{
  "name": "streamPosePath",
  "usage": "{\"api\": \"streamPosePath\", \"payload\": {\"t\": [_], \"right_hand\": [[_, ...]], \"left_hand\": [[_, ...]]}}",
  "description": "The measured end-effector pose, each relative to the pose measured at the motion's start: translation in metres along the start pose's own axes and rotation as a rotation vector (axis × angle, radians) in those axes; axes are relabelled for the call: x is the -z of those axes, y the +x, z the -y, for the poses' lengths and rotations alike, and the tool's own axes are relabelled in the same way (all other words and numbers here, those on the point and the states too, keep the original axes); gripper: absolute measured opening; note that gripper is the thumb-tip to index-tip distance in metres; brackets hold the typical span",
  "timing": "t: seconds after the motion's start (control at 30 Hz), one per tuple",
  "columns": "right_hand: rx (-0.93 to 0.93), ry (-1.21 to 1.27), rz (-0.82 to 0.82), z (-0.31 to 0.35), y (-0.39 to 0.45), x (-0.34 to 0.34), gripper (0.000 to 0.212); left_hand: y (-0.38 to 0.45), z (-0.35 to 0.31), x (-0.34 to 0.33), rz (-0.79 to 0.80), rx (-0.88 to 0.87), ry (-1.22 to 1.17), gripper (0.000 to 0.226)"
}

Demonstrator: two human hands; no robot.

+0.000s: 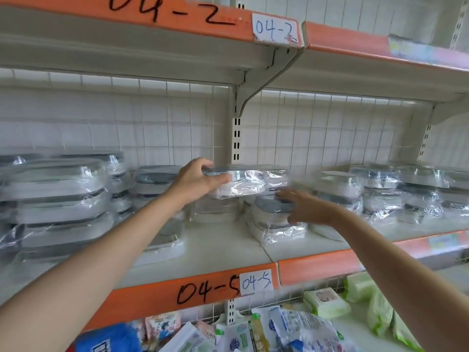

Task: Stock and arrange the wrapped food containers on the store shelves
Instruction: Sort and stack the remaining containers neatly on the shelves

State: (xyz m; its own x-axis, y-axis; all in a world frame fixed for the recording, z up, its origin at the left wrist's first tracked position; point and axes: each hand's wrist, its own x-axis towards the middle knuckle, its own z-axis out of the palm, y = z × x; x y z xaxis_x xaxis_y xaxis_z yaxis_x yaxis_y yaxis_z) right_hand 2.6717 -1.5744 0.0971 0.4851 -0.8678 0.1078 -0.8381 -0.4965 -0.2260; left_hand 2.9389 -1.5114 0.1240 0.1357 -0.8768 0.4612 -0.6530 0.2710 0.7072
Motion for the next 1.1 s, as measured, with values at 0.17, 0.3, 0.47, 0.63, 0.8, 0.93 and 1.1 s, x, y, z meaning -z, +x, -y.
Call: {"api": "streamPosePath", "payload": {"t": [0.17,0.3,0.47,0.63,0.8,0.93,1.1], "right_hand": [[-0.006,-0.279,-0.091,0.014,0.007,-0.004,0.079],[-0.007,-0.304,-0.104,0.028,0.01,-0.008,0.081],[-0.074,-0.222,-0.134,0.037,0.002,-0.005,0.09],[-0.167,-0.266,-0.235,0.032,-0.012,0.007,0.095],[-0.046,-0.028,-0.372,0.035,-0.01,0.023,0.092],[0.162,0.09,-0.257,0.063,0.002,0.023,0.083],[0.315,0.063,-0.021,0.099,0.021,-0.007,0.08]], "left_hand": [[-0.033,0.029,0.056,-0.021,0.101,0.067,0.064],[-0.059,0.049,0.081,0.004,0.136,0.093,0.065],[-0.069,0.059,0.075,0.089,0.118,0.132,0.066],[-0.062,0.053,0.036,0.224,0.045,0.185,0.077],[-0.054,0.048,0.006,0.5,0.031,0.383,0.082],[-0.051,0.046,0.001,0.457,-0.057,0.607,0.074],[-0.059,0.053,0.025,0.239,-0.011,0.393,0.095]]}}
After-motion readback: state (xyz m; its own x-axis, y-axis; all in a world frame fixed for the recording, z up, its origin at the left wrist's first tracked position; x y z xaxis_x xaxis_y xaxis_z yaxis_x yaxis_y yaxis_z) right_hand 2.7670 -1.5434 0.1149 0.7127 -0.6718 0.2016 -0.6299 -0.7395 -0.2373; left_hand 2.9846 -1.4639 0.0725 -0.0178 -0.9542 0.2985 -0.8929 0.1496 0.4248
